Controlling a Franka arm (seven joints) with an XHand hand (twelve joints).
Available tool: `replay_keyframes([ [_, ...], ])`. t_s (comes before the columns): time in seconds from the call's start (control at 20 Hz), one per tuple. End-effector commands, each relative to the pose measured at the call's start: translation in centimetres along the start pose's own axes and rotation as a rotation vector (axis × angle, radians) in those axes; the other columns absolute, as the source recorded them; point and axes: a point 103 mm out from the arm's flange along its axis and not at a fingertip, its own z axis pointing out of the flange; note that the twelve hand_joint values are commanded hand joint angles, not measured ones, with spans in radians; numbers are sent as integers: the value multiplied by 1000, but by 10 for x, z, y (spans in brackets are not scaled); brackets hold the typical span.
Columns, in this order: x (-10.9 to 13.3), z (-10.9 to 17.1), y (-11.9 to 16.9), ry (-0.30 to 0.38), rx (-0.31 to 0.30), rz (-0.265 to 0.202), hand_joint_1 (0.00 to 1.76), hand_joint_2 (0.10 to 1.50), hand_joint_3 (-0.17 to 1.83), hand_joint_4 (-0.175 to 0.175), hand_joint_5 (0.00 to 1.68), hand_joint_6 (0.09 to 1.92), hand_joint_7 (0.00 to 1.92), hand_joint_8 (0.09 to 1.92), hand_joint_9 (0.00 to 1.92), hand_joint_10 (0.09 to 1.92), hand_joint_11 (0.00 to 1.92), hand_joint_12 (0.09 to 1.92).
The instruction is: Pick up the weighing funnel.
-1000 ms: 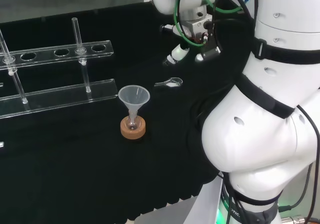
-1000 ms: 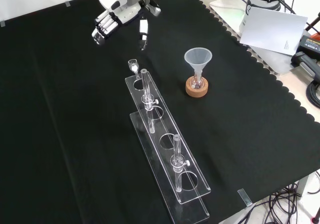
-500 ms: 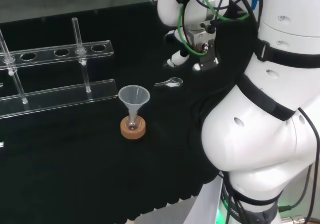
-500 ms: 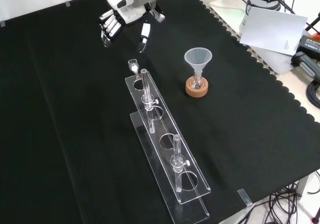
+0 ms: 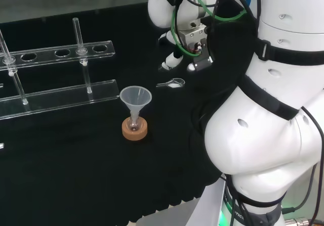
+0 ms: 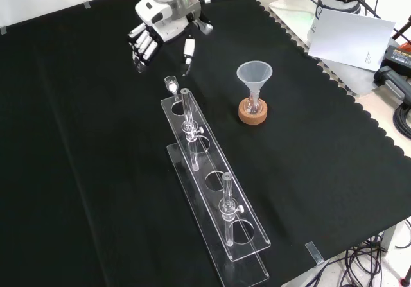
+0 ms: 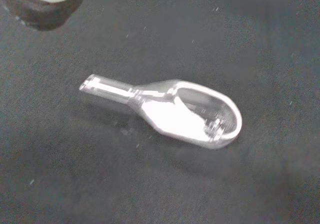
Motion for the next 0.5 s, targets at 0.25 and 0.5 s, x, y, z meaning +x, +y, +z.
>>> replay_keyframes([
  [0.25, 15, 34, -4, 6, 71, 18, 791, 727, 43, 45, 488, 87, 514, 403, 403, 568, 32, 1490],
  [0.5, 10, 52, -1, 1, 103, 37, 795, 727, 45, 44, 485, 87, 513, 404, 408, 571, 31, 1491],
])
